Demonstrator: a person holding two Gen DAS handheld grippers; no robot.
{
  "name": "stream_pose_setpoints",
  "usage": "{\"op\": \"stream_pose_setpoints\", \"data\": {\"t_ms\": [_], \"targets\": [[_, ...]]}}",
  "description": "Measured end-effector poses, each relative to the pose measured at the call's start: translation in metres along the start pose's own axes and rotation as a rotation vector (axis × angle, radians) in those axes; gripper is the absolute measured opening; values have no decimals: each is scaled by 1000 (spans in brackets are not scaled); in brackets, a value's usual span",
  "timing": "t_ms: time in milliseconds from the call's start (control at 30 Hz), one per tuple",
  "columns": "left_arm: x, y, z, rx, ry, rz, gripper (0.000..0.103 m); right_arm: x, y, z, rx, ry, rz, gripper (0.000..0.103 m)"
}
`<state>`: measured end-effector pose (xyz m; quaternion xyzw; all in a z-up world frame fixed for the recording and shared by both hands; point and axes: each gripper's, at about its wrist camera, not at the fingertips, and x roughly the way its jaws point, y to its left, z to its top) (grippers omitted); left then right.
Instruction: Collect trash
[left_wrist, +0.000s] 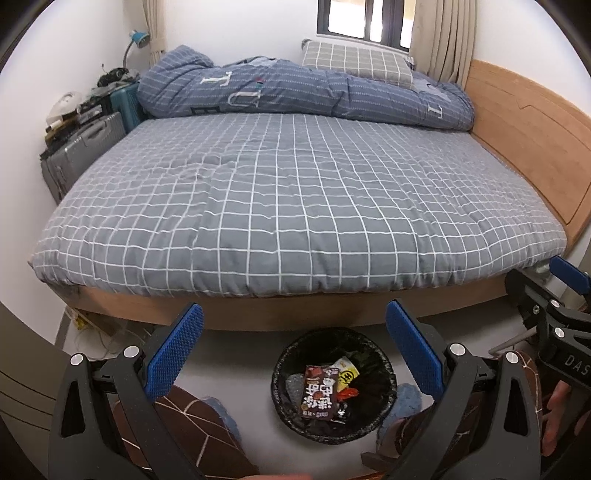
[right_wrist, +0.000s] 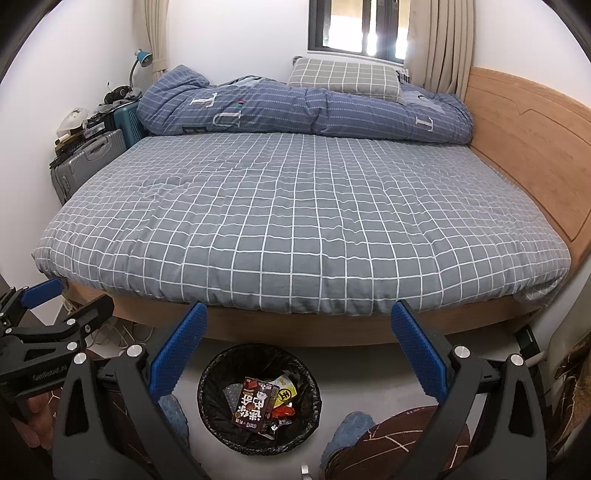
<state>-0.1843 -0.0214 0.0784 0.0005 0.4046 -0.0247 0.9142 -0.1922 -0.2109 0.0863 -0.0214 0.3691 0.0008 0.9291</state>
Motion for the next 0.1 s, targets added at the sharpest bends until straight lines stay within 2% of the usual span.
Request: {"op": "stream_pose_setpoints", "data": {"t_ms": [100], "targets": [[0, 2, 0, -9, 7, -13, 97, 0, 0, 1, -1, -1, -1, 95]]}}
